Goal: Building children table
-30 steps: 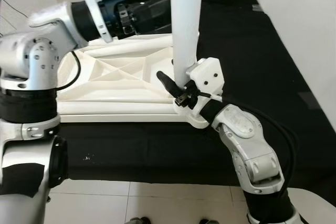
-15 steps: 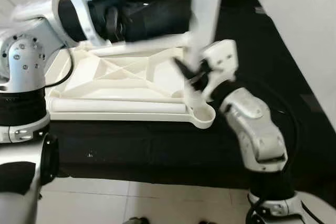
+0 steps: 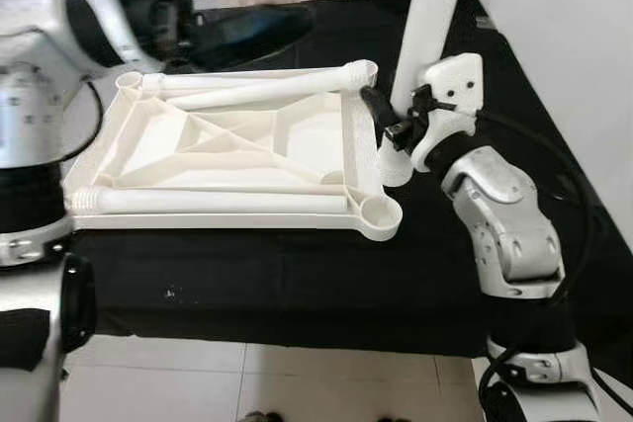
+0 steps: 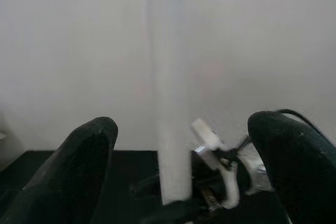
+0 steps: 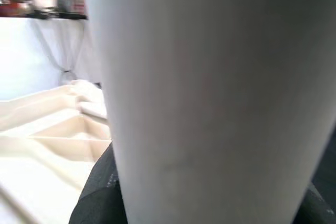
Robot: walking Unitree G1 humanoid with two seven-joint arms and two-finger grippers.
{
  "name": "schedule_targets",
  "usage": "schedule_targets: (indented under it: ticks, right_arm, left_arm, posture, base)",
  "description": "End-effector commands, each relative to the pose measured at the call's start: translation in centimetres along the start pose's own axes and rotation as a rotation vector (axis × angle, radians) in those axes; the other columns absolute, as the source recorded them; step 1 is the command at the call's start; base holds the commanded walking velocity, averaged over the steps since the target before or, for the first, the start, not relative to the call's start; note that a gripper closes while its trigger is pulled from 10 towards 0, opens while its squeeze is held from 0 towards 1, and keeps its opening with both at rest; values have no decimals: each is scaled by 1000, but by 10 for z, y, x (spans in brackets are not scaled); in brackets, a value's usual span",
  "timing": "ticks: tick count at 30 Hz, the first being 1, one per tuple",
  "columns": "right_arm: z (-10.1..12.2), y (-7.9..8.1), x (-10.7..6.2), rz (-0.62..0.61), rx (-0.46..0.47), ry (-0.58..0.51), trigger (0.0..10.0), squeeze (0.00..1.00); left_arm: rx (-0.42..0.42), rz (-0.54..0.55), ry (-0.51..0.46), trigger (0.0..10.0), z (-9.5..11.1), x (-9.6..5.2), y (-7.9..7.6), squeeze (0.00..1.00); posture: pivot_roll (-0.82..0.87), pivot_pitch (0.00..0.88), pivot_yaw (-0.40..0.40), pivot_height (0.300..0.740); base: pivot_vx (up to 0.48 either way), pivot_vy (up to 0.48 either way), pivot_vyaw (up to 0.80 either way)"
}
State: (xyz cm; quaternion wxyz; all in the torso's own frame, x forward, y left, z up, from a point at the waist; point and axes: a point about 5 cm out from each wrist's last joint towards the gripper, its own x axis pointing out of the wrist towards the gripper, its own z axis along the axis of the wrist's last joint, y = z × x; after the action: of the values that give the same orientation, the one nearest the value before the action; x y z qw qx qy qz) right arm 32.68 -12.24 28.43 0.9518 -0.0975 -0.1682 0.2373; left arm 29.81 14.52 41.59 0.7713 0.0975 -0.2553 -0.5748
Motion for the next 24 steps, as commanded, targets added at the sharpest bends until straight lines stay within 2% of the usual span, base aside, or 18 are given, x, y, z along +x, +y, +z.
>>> schedule_targets:
  ticks: [1,3,6,11,16,20,21,24]
  right_arm:
    - [14,12,3,64,-16,-73,10000,0]
    - [20,19,6,106,-26,-98,10000,0]
    - [24,24,7,128,-30,-111,10000,0]
    - [31,38,9,200,-44,-139,10000,0]
    - [30,44,11,228,-54,-135,10000,0]
    - [28,50,12,254,-73,-120,10000,0]
    - [27,50,13,260,-87,-109,10000,0]
    - [25,51,13,264,-95,-98,10000,0]
  left_arm:
    - [33,16,9,10000,2,6,1,0]
    - [19,16,-6,10000,-4,18,2,0]
    - [9,-3,-24,10000,-6,27,0,0]
    - [24,-38,-35,10000,-12,51,-1,0]
    - [31,-65,-32,10000,-17,59,-4,0]
    - [48,-33,-40,10000,-15,68,-2,0]
    - [62,-7,-35,0,-14,70,1,0]
    - [63,4,-40,0,-12,71,4,0]
  posture:
    - [0,90,61,740]
    - [-5,80,62,740]
    - [-7,76,62,740]
    - [-7,69,64,740]
    - [-6,64,68,740]
    - [-4,63,66,740]
    - [-2,62,63,740]
    - [0,62,62,740]
  base:
    - [0,0,0]
    - [0,0,0]
    - [0,0,0]
    - [0,0,0]
    - [0,0,0]
    - [0,0,0]
    - [0,0,0]
    - [0,0,0]
